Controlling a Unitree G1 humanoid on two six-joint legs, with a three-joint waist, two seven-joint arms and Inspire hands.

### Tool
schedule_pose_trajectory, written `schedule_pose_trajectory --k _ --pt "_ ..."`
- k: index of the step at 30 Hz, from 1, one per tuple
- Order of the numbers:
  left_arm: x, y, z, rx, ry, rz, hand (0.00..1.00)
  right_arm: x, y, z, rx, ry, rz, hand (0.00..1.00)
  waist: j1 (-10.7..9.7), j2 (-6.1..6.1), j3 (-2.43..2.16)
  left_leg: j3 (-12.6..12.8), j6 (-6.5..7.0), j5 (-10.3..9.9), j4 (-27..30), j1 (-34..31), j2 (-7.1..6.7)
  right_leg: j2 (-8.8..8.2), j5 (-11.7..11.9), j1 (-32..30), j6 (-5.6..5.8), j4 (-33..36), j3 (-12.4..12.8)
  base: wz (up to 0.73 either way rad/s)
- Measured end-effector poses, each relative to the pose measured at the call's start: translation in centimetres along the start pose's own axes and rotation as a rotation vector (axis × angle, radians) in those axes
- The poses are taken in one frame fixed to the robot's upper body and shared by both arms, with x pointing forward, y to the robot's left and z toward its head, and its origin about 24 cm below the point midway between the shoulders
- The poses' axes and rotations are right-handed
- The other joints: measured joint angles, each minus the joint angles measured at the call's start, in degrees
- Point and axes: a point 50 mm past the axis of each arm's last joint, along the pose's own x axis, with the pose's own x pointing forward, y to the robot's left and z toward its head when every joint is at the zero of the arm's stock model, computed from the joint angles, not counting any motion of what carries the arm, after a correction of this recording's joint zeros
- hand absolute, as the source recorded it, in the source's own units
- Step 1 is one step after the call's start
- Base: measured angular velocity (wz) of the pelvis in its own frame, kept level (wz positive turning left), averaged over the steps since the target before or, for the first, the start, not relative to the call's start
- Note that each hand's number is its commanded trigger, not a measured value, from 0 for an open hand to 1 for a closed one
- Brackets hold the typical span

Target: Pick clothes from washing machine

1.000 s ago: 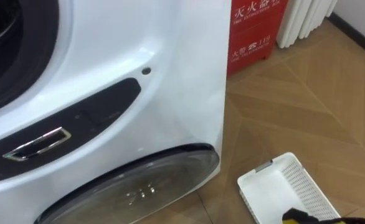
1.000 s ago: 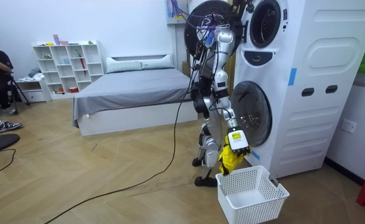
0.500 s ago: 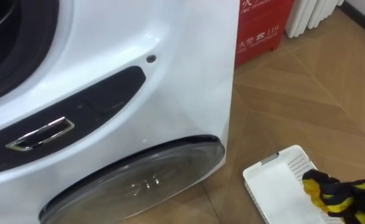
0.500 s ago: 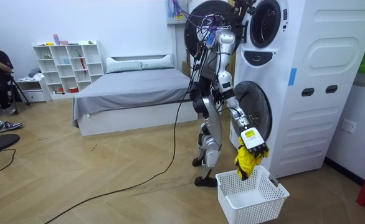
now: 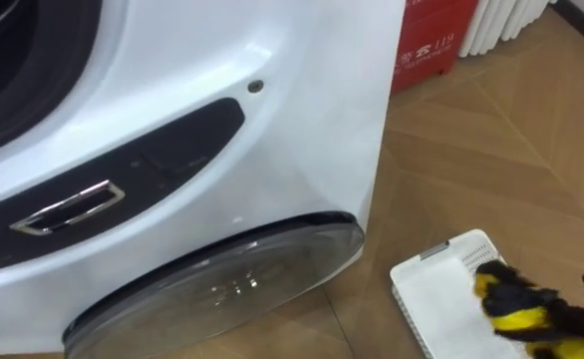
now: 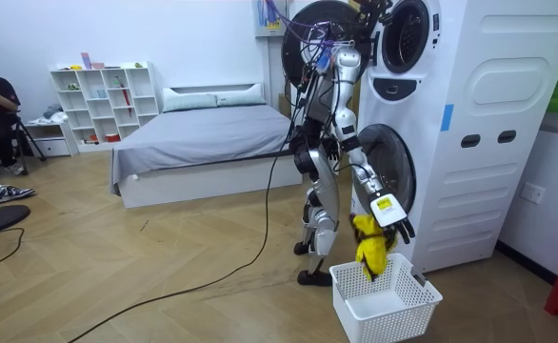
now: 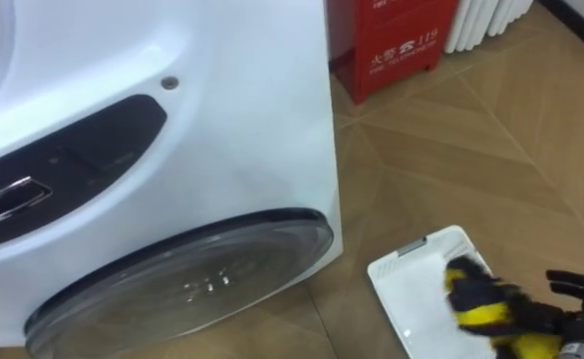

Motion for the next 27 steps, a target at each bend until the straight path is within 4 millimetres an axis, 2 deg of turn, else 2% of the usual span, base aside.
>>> schedule_pose_trajectory --k 13,23,27 --pt "-0.1 0.9 -0.4 -0.005 0.007 0.013 0.00 -0.2 -0.1 -0.7 -0.014 0.020 0.001 0.00 -0.2 -0.91 -0.10 -0.7 0.05 0.0 0.4 -0.3 0.00 -0.14 0.0 0.1 0.00 0.6 -0.8 0.02" --pt "-0.4 0.8 -1.3 0.001 0.032 -0.022 0.00 -0.9 -0.4 -3.0 -0.053 0.071 0.039 0.00 -0.2 -1.59 -0.13 -2.6 0.06 0.0 1.8 -0.3 0.22 -0.24 0.0 1.8 -0.11 0.0 -2.6 0.09" --pt "-0.4 0.8 -1.6 0.004 0.040 -0.027 0.00 -1.0 -0.4 -3.2 -0.053 0.077 0.057 0.00 -0.2 -1.83 -0.10 -3.2 0.05 0.0 1.6 0.2 0.26 -0.14 0.1 2.6 -0.17 -0.4 -2.8 0.01"
